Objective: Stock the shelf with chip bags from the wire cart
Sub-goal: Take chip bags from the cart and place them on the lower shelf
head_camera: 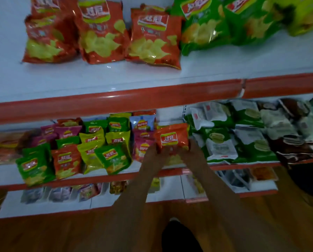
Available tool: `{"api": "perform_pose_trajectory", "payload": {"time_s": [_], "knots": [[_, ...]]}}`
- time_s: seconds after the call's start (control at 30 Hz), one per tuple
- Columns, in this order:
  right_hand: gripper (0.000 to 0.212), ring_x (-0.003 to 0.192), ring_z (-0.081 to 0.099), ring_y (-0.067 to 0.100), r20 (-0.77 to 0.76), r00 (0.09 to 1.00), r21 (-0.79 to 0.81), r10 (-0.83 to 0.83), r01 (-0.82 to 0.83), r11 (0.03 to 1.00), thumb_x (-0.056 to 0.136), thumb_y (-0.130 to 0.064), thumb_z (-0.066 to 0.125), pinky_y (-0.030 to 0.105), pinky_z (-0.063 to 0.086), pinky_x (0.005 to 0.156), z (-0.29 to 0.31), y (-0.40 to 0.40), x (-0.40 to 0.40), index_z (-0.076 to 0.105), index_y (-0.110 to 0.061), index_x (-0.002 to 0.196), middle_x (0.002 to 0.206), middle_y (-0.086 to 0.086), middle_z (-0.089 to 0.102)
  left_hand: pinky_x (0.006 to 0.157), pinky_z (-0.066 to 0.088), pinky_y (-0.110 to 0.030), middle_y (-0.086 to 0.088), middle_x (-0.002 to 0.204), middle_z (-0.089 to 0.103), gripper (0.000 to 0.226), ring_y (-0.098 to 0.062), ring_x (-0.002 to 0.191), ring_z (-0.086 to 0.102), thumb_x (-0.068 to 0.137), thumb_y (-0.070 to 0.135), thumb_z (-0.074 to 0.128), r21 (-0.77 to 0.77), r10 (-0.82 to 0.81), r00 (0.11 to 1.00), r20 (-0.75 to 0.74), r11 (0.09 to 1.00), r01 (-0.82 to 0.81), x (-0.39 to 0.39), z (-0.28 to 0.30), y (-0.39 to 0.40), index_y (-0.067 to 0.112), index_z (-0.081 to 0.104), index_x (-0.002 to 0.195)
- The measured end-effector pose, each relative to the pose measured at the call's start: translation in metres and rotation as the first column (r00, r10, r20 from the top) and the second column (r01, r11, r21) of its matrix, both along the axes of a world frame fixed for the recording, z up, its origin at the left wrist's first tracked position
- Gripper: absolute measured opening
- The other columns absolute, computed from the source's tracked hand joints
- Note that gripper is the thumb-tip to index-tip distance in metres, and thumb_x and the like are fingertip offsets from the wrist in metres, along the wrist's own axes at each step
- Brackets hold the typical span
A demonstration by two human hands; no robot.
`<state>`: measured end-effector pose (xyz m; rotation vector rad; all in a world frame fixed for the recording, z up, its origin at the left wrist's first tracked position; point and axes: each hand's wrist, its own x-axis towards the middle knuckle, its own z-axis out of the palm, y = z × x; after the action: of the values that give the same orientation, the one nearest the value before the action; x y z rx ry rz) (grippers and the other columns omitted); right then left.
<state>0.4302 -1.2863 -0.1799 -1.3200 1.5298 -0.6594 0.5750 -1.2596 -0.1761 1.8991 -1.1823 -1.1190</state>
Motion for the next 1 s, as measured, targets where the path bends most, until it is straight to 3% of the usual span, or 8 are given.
{"api": "perform_pose_trajectory", "payload": {"time_s": [0.07,0.2,0.37,0.5,0.6,0.67,0.77,1.0], "knots": [[0.048,0.086,0.067,0.023,0.02,0.999,-0.032,-0.033,0.034,0.999,0.073,-0.053,0.072,0.044,0.056,0.083,-0.029,-0.049,-0.001,0.065,-0.02,0.108,0.096,0.003,0.071,0.08,0.05,-0.031,-0.003,0.115,0.069,0.046,-0.022,0.102,0.066,0.09,0.046,0.062,-0.005,-0.038,0.998,-0.044,0.999,0.038,-0.006,-0.011,-0.04,0.021,0.058,0.128],[0.037,0.074,0.06,0.005,0.126,0.992,-0.037,0.018,-0.014,0.999,0.081,-0.03,0.074,0.02,0.05,0.063,-0.059,-0.127,0.007,0.062,-0.023,0.115,0.088,-0.007,0.067,0.075,0.05,-0.037,-0.019,0.113,0.069,0.042,-0.037,0.102,0.067,0.09,0.031,0.066,0.005,-0.028,0.999,0.02,1.0,0.028,-0.004,-0.029,-0.117,0.012,0.057,0.126],[0.052,0.073,0.058,0.006,0.012,0.996,0.058,0.088,-0.089,0.994,0.087,-0.041,0.067,0.016,0.043,0.056,-0.073,-0.167,0.024,0.051,-0.015,0.13,0.1,-0.002,0.061,0.098,0.043,-0.036,-0.022,0.131,0.06,0.041,-0.034,0.123,0.056,0.099,0.027,0.052,0.098,-0.008,0.987,0.158,0.995,-0.008,0.016,-0.013,-0.144,0.001,0.059,0.129],[0.074,0.115,0.056,0.017,-0.024,0.997,0.024,0.078,-0.078,0.997,0.085,-0.044,0.068,0.025,0.042,0.089,-0.055,-0.133,0.024,0.034,-0.023,0.147,0.131,-0.002,0.056,0.108,0.031,-0.033,-0.014,0.121,0.065,0.037,-0.022,0.116,0.059,0.098,0.037,0.05,0.088,-0.014,0.971,0.239,0.996,-0.008,0.024,0.012,-0.113,0.006,0.064,0.115],[0.073,0.124,0.049,0.017,-0.072,0.996,0.026,0.054,-0.052,0.998,0.092,-0.041,0.06,0.023,0.034,0.09,-0.029,-0.089,0.017,0.024,-0.02,0.152,0.139,-0.001,0.05,0.075,0.056,-0.031,-0.013,0.096,0.067,0.02,-0.011,0.08,0.071,0.101,0.018,0.047,0.126,0.038,0.984,0.176,0.99,-0.061,0.022,0.038,-0.08,0.006,0.059,0.112],[0.073,0.132,0.045,0.024,-0.123,0.992,0.065,0.011,-0.003,0.998,0.094,-0.045,0.055,0.025,0.037,0.096,-0.011,-0.058,0.009,0.026,-0.012,0.151,0.148,0.007,0.044,0.038,0.043,-0.014,-0.01,0.076,0.061,0.021,0.0,0.045,0.062,0.1,0.018,0.05,0.129,0.085,0.991,0.105,0.987,-0.099,0.022,0.052,-0.05,0.003,0.054,0.115],[0.08,0.146,0.027,0.026,-0.169,0.986,0.126,0.01,0.012,0.992,0.095,-0.052,0.048,0.037,0.026,0.117,0.014,0.0,0.0,0.018,-0.008,0.154,0.16,0.01,0.023,0.058,0.053,-0.018,-0.007,0.096,0.067,0.027,-0.008,0.071,0.066,0.1,0.016,0.051,0.113,0.046,0.998,0.041,0.992,-0.05,0.025,0.065,0.002,0.002,0.053,0.123],[0.061,0.14,0.036,0.027,-0.138,0.967,0.016,0.214,-0.214,0.977,0.098,-0.041,0.049,0.033,0.032,0.11,0.085,0.162,0.082,0.033,-0.011,0.149,0.154,0.008,0.036,0.095,0.045,-0.037,-0.012,0.138,0.051,0.057,-0.032,0.12,0.054,0.099,0.021,0.054,0.007,0.112,0.99,0.085,0.994,-0.113,0.092,0.118,0.195,0.009,0.034,0.15]]}}
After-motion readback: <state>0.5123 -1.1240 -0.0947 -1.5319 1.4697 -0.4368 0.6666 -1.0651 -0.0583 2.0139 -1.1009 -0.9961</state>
